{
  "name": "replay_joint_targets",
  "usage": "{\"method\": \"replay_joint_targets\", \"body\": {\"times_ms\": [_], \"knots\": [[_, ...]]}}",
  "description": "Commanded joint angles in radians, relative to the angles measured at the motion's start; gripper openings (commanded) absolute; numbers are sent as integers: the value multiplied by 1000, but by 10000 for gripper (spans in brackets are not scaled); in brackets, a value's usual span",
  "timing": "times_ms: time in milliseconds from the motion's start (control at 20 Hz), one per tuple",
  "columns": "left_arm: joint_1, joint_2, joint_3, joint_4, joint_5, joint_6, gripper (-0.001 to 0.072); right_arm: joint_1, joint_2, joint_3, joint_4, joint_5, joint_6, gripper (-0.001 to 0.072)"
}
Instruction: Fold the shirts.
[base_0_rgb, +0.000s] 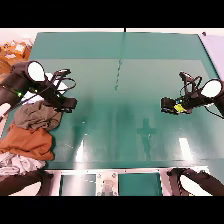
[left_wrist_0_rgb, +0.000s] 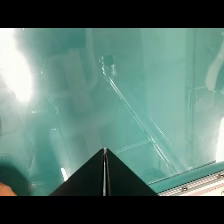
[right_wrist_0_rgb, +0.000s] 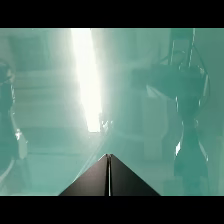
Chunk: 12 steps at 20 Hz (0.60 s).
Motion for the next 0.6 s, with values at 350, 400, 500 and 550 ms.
{"method": "replay_joint_targets", "body": {"times_ms": [350,400,500,550], "knots": [[0,-1,0,0,0,1,24,1,1,-4,0,0,0,16],[0,-2,0,0,0,0,24,1,1,-4,0,0,0,16],[0,-1,0,0,0,0,24,1,1,-4,2,-8,1,16],[0,-2,0,0,0,1,24,1,1,-4,2,-20,1,16]]}}
